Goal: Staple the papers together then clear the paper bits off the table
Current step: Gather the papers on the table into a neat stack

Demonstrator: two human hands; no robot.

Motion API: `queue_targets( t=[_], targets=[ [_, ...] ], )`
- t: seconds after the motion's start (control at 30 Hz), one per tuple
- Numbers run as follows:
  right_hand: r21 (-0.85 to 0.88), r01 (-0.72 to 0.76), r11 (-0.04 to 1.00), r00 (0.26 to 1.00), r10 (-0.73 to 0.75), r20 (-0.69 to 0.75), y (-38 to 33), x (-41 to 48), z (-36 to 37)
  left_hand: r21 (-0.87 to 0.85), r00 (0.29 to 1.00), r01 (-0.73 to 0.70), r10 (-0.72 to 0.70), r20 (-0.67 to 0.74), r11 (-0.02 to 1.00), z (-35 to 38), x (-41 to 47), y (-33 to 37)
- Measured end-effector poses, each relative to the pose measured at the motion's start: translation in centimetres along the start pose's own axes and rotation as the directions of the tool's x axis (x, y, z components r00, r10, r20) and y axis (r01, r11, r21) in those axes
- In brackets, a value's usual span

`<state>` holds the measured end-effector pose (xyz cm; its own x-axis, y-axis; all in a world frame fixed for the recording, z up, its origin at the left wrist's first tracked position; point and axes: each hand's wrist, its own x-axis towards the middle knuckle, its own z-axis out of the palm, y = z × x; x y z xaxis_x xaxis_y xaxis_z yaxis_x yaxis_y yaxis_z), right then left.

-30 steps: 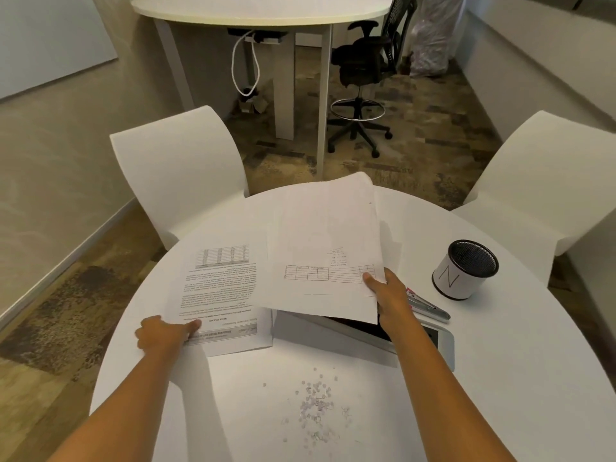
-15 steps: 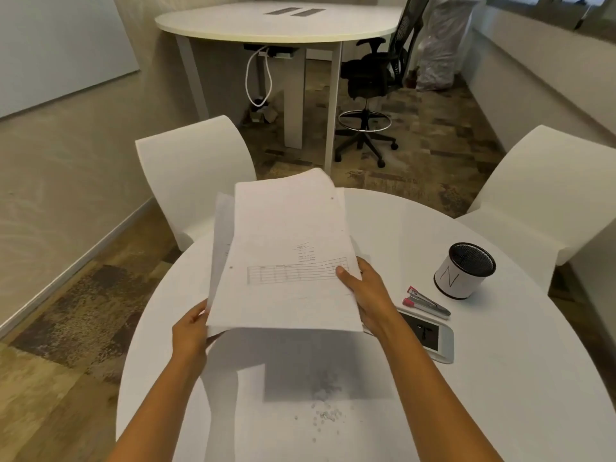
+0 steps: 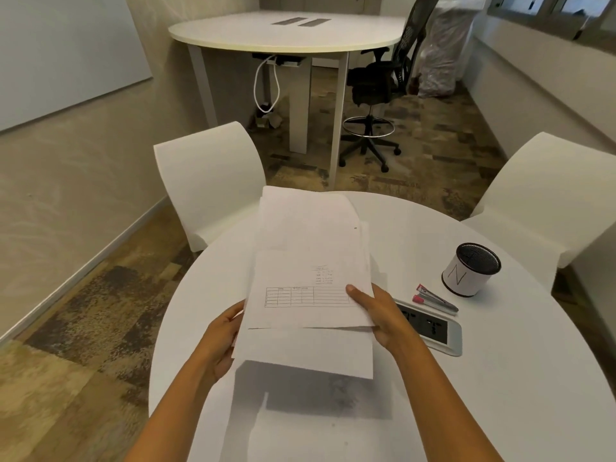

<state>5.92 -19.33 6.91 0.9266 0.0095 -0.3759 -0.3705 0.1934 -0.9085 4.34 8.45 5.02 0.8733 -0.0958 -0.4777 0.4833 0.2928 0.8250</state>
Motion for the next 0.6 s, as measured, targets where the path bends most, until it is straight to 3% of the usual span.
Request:
queue_targets(
  t=[0.2, 0.3, 0.37, 0.47, 0.6],
  targets=[
    [-0.130, -0.107, 0.986, 0.982, 0.125, 0.139, 1.3, -1.4, 1.4, -0.028, 0.978, 0.200, -0.198, 0.069, 0.979, -2.3, -0.5, 1.1],
    [-0.094, -0.153, 0.984, 0.958, 0.171, 0.230, 2.0, -2.1, 2.9, 0.162, 0.990, 0.124, -0.134, 0.053, 0.979, -2.4, -0.4, 0.9],
    [-0.168, -0.156, 0.973, 0.959, 0.190, 0.211, 2.5, -2.5, 4.1, 0.245, 0.993, 0.095, -0.109, 0.046, 0.965, -1.8, -0.6, 0.6],
    [-0.283, -0.037, 0.958, 0.994, 0.063, 0.085, 2.7, -2.5, 5.7, 0.374, 0.995, -0.048, 0.075, -0.058, 0.926, -0.9, -0.9, 0.8],
    [-0.233, 0.241, 0.942, 0.967, -0.254, -0.027, 1.1, -2.3, 7.8, 0.279, 0.916, -0.332, 0.378, -0.132, 0.901, -0.1, -1.1, 2.5]
  ],
)
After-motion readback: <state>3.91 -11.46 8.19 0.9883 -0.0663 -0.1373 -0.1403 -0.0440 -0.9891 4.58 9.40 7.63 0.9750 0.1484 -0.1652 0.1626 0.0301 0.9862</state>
